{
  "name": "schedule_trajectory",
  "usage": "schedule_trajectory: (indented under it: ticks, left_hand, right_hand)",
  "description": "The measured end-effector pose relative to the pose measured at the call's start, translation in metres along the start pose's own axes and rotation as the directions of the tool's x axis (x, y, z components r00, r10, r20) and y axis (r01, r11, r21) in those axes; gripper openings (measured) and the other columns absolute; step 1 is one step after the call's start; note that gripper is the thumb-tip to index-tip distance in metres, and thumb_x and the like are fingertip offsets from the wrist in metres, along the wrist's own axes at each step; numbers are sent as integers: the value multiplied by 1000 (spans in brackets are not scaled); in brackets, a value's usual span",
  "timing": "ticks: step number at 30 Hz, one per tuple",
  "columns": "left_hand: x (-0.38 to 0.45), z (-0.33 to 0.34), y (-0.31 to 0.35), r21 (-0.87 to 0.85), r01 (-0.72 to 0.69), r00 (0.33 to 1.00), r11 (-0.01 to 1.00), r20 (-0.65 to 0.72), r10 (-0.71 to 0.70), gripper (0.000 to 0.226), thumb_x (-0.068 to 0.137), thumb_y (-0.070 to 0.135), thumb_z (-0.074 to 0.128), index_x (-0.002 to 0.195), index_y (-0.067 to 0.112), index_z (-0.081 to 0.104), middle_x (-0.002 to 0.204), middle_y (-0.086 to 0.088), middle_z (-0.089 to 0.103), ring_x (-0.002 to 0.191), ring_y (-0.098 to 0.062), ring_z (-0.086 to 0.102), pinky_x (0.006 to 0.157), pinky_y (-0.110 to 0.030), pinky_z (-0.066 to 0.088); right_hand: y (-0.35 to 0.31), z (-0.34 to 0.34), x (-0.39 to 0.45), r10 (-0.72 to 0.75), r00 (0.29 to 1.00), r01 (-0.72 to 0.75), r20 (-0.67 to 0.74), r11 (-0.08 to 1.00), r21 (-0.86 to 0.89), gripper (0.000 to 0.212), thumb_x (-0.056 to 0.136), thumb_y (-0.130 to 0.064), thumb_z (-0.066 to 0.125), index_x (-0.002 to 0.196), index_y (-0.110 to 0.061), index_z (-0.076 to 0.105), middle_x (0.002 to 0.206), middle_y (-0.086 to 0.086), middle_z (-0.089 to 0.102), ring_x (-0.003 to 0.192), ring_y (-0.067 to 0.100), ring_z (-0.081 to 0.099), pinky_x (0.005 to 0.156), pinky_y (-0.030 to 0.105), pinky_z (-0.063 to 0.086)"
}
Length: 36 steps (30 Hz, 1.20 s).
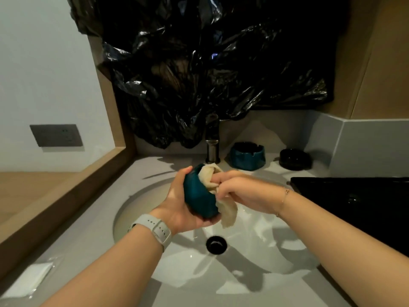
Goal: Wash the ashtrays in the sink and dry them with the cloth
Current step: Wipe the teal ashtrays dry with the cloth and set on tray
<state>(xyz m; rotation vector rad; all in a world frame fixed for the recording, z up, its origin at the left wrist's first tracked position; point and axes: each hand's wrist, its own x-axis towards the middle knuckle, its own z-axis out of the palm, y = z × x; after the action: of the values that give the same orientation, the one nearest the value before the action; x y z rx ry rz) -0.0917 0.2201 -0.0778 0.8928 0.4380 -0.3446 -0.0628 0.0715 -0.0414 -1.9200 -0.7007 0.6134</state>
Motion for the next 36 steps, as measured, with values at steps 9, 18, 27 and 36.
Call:
schedule_trajectory:
  ticks: [9, 18, 27, 36]
  left_hand:
    - [6, 4, -4, 35, 49, 999, 998, 7, -49, 64, 72, 59, 62, 103, 4, 67, 82, -18, 69, 83, -33, 59, 76, -44, 52]
    - [-3, 4, -3, 28, 85, 996, 996, 12, -85, 64, 76, 60, 59, 76, -2, 73, 73, -18, 69, 75, -32, 57, 75, -39, 45]
    - [-1, 12, -10, 109, 133, 990, 985, 38, -138, 77, 63, 60, 63, 99, -7, 72, 102, -30, 69, 86, -41, 67, 72, -48, 58]
    - [-6, 11, -14, 158, 62, 998, 986, -16, -60, 65, 74, 59, 66, 114, 8, 67, 96, -27, 73, 85, -43, 70, 78, -55, 57]
  right_hand:
    - [6, -12, -15, 227, 974, -215, -2, 920, -328, 48, 83, -68, 42, 120, -43, 58, 127, -14, 54, 119, 10, 46, 105, 33, 34]
    - [-4, -14, -18, -9, 995, 61, 104, 860, -506, 35, 96, -29, 54, 65, -23, 39, 65, -11, 35, 54, 2, 35, 56, 21, 28]
    - [9, -17, 0, -255, 960, 84, -116, 656, -750, 17, 92, -10, 51, 98, -16, 65, 106, 3, 64, 100, 17, 59, 84, 19, 47]
    - [-6, -11, -17, 88, 994, -22, 69, 759, -651, 25, 84, -4, 51, 63, -17, 48, 65, -1, 42, 64, 15, 40, 56, 24, 33]
